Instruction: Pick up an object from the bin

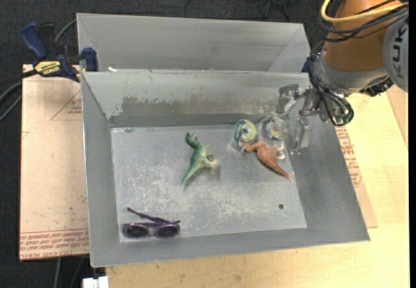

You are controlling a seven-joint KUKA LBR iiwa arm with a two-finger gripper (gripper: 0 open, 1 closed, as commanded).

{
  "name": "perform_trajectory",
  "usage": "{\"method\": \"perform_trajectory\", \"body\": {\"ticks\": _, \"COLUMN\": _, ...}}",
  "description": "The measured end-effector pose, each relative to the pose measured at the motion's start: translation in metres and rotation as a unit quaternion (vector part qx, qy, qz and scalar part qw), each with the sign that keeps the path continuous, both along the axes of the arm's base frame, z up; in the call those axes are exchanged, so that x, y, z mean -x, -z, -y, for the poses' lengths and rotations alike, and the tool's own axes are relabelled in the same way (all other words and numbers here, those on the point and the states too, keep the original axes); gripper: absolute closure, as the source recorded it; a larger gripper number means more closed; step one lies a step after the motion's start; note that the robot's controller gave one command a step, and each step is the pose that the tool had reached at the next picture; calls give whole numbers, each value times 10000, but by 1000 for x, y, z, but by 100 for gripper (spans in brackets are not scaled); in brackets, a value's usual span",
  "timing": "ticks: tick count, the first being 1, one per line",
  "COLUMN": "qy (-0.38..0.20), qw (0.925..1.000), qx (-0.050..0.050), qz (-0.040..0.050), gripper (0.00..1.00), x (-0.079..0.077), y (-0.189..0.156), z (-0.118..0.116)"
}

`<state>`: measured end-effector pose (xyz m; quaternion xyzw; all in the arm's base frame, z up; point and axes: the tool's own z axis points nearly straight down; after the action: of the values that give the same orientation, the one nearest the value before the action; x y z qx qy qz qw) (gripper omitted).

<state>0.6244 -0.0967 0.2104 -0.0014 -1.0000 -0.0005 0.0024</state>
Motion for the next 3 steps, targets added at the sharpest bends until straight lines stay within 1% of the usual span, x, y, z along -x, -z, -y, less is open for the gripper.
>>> {"method": "perform_trajectory", "body": {"ticks": 1, "qy": -13, "qw": 10000, "qx": 5, "qz": 36, "gripper": 0, "x": -1, "y": -5, "z": -1}}
{"method": "perform_trajectory", "body": {"ticks": 2, "qy": -612, "qw": 9981, "qx": 2, "qz": 40, "gripper": 0, "x": 0, "y": 51, "z": 22}}
{"method": "perform_trajectory", "body": {"ticks": 3, "qy": -1102, "qw": 9939, "qx": -6, "qz": 44, "gripper": 0, "x": -17, "y": 110, "z": 16}}
